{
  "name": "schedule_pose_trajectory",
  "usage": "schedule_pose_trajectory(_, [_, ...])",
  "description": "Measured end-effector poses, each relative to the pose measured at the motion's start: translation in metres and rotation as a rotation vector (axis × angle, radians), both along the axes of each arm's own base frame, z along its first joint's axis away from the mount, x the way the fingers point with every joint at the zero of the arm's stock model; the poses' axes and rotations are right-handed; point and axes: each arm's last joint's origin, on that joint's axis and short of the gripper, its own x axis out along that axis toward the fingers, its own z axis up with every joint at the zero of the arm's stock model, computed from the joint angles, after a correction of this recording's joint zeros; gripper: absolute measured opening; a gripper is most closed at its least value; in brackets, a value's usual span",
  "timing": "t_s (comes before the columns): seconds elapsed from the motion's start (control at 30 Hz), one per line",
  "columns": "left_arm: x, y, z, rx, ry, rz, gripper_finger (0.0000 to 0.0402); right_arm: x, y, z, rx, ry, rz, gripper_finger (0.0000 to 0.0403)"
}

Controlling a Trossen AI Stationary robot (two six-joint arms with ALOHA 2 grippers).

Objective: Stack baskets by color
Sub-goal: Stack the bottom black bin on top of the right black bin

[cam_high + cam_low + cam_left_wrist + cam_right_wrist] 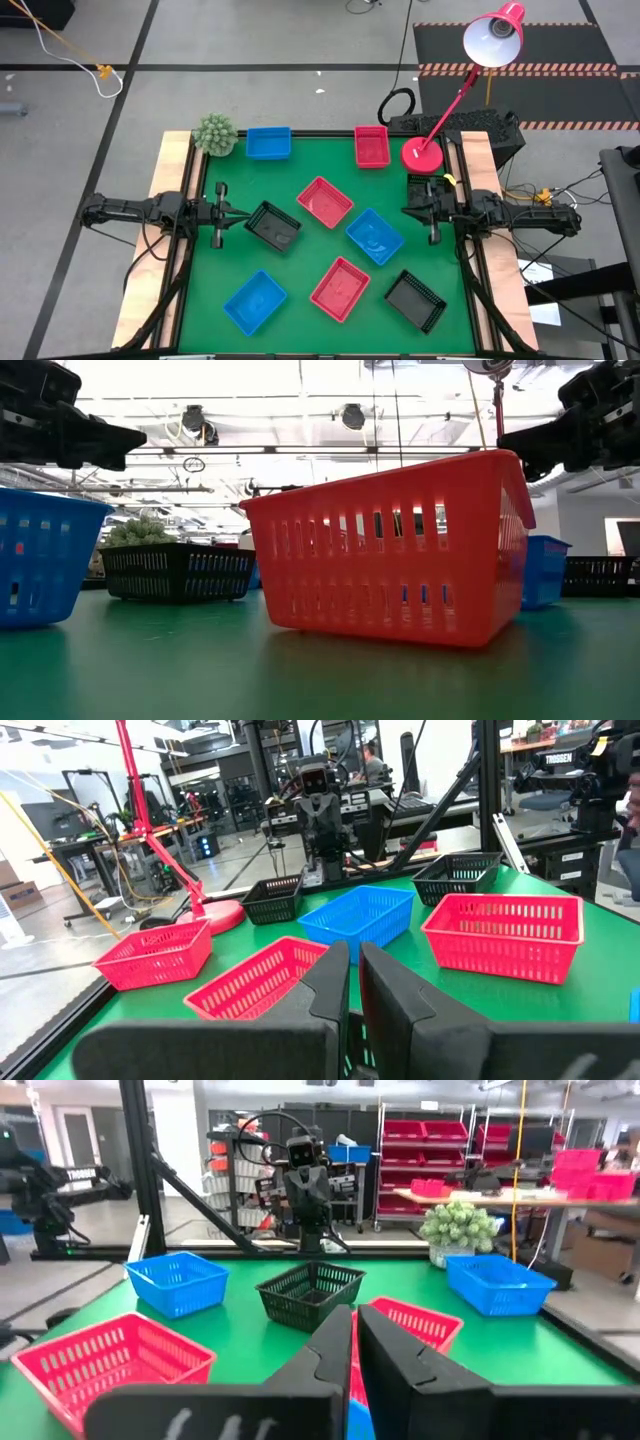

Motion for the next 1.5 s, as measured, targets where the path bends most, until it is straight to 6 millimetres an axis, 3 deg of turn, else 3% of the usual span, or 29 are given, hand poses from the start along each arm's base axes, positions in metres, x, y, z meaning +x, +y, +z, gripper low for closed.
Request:
schedule_pose_trajectory(0.17, [0.000, 0.000, 0.000, 0.000, 0.000, 0.000, 0.0031, 0.000, 0.001, 0.002, 0.081, -0.019, 0.010, 0.0013])
schedule_pose_trajectory(0.3, [0.000, 0.000, 0.000, 0.000, 0.000, 0.000, 0.0031, 0.000, 0.003, -0.001, -0.027, 0.009, 0.027, 0.0004])
schedule_pose_trajectory(0.57, [0.000, 0.000, 0.000, 0.000, 0.000, 0.000, 0.0031, 0.003, 0.003, -0.001, -0.055, 0.042, 0.023, 0.0001])
schedule_pose_trajectory(0.8, [0.000, 0.000, 0.000, 0.000, 0.000, 0.000, 0.0031, 0.003, 0.003, 0.046, -0.071, 0.041, 0.023, 0.0000])
schedule_pose_trajectory(1.17, [0.000, 0.000, 0.000, 0.000, -0.001, 0.000, 0.0031, 0.015, 0.003, 0.138, -0.074, 0.071, 0.030, 0.0000])
schedule_pose_trajectory(1.5, [0.000, 0.000, 0.000, 0.000, -0.002, 0.000, 0.0031, 0.026, 0.004, 0.202, -0.068, 0.070, 0.030, 0.0000])
